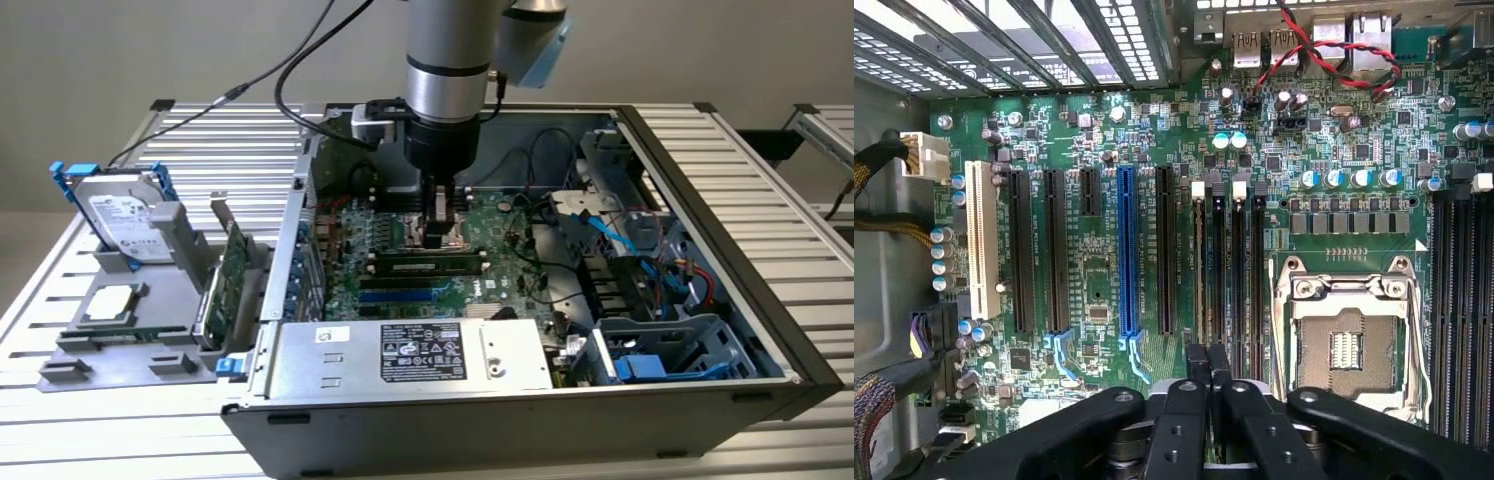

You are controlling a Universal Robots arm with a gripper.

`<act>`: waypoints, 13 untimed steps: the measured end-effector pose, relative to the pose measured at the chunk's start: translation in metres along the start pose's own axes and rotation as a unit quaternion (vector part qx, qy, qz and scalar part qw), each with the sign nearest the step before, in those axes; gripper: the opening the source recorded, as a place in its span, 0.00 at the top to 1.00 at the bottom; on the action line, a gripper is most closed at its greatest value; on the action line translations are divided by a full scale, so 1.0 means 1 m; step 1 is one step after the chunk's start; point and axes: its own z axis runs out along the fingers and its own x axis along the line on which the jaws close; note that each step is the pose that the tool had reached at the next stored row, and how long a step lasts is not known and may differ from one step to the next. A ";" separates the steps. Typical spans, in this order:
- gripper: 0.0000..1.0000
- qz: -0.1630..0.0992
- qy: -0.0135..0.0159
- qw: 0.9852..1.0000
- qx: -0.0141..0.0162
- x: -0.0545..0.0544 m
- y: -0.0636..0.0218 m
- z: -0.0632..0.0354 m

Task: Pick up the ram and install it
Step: 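Insert the ram into the slot, then press down the ram until it locks into place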

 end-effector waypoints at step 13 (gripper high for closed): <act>0.89 0.000 0.000 1.000 0.000 0.000 0.0000 0.0008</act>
